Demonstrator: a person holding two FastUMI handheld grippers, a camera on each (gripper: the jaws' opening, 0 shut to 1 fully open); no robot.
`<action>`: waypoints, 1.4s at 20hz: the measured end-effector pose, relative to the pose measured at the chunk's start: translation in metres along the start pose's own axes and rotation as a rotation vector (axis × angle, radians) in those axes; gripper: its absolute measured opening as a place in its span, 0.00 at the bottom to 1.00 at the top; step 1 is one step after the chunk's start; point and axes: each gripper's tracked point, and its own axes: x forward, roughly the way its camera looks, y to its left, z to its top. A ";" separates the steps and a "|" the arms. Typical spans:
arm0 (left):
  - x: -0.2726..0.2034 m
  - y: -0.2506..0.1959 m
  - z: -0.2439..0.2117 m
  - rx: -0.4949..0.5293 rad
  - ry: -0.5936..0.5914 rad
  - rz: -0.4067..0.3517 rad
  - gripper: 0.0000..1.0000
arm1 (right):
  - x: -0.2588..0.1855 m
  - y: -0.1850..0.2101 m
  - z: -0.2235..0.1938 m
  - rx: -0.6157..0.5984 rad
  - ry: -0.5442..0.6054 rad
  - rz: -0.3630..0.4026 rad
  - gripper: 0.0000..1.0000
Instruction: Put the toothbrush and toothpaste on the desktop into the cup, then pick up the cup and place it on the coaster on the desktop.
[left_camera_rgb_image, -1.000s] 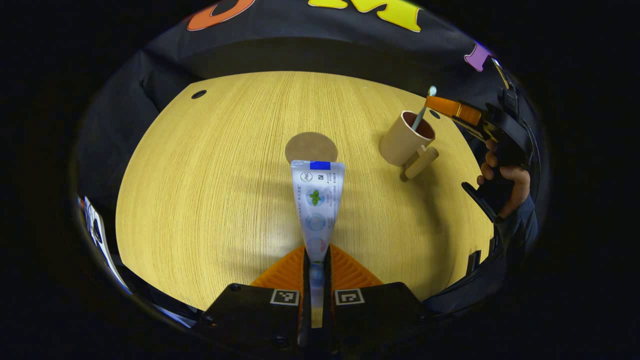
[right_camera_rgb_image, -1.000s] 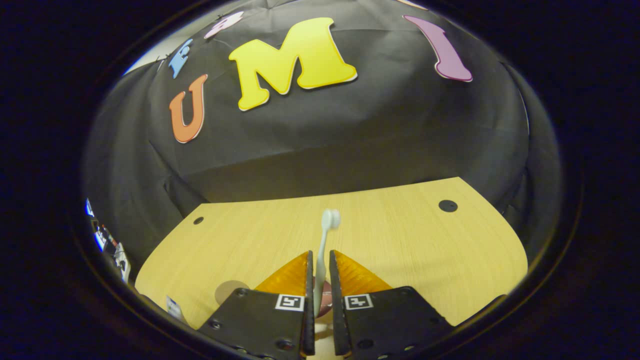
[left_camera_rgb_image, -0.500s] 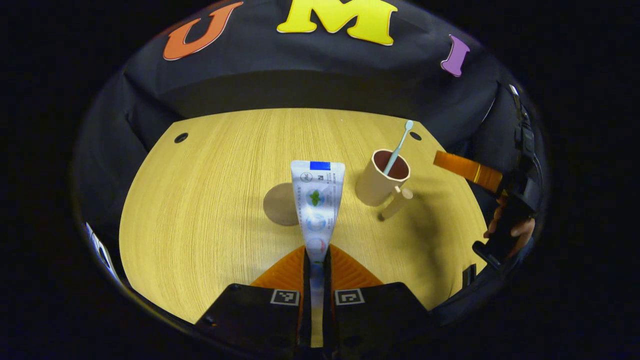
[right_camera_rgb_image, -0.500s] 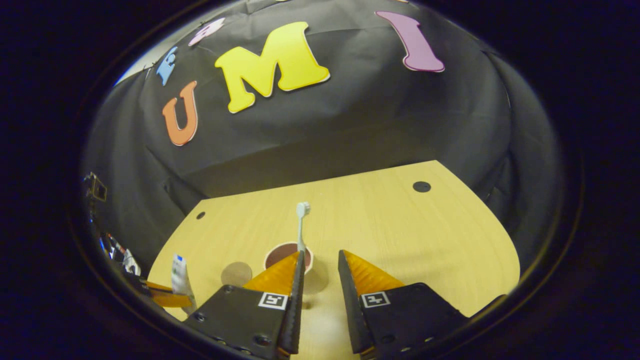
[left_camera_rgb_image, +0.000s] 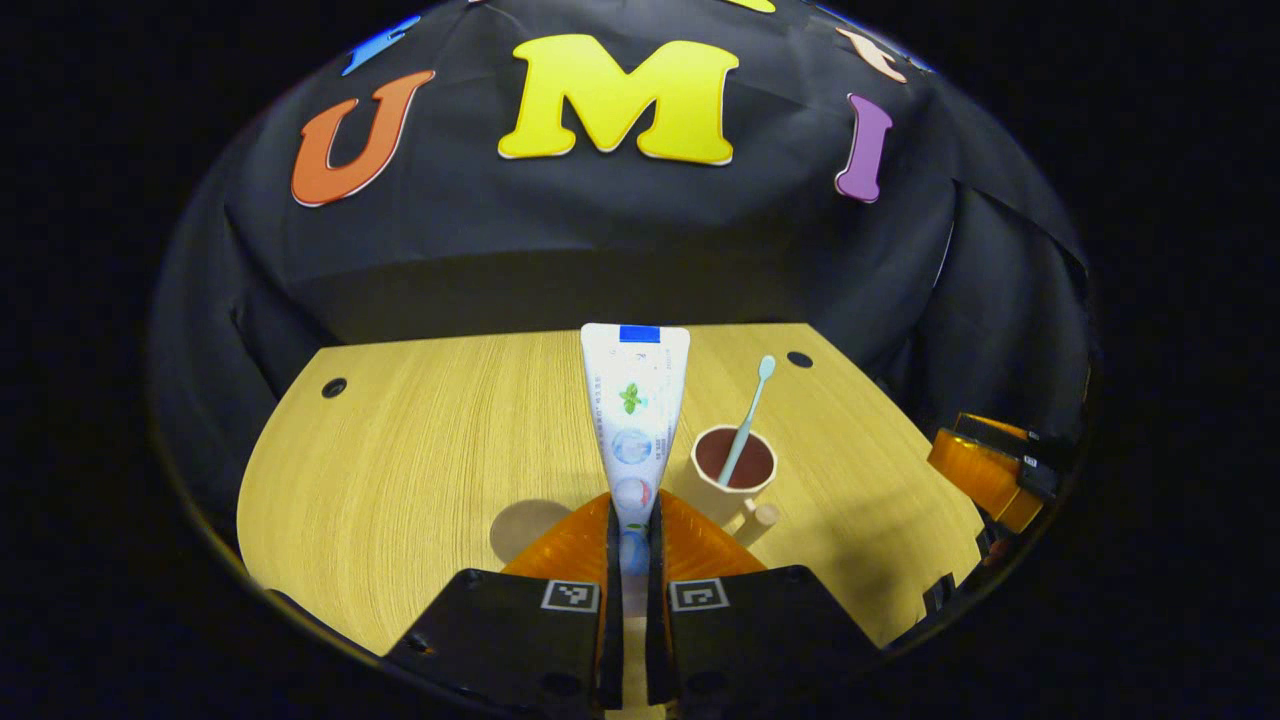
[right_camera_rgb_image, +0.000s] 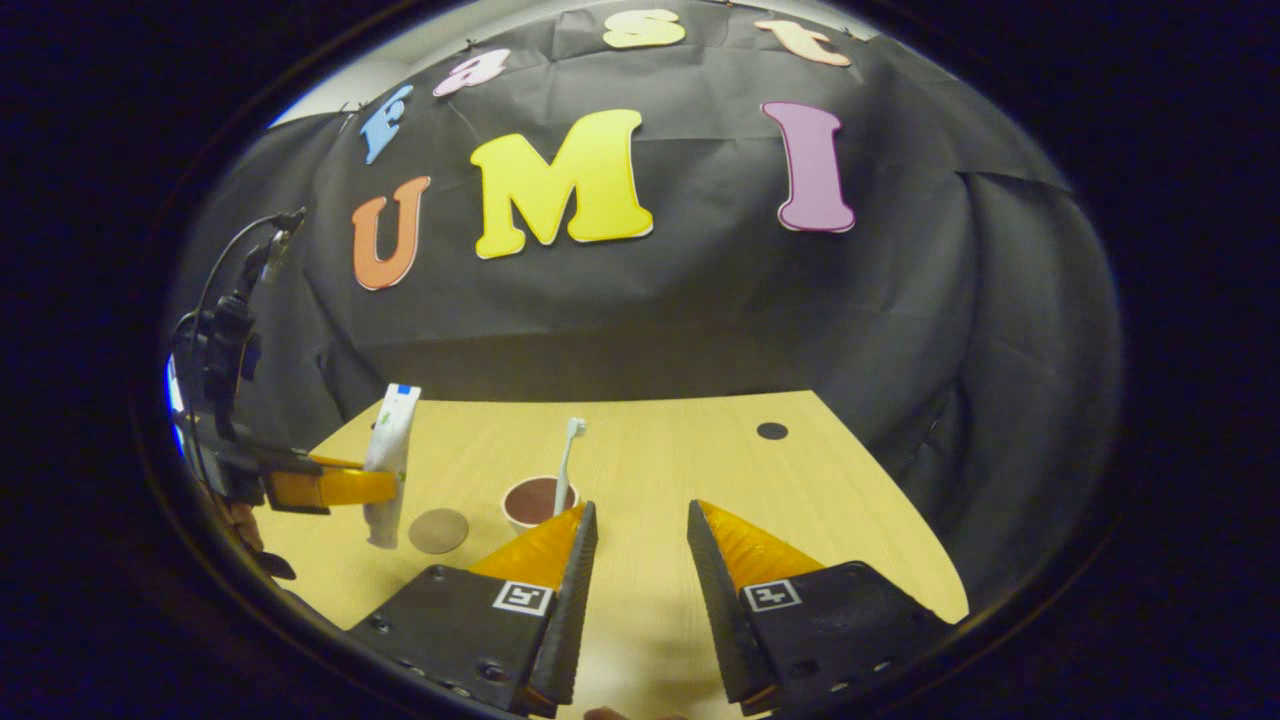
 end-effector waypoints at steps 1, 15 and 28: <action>0.005 -0.003 0.010 0.002 -0.041 -0.006 0.12 | -0.007 0.002 0.003 -0.003 -0.018 0.005 0.54; 0.066 -0.059 0.069 -0.090 -0.308 -0.136 0.11 | -0.029 -0.009 0.006 -0.056 -0.117 0.009 0.54; 0.111 -0.069 0.012 -0.118 -0.158 -0.094 0.11 | -0.006 -0.017 -0.010 -0.052 -0.070 0.023 0.50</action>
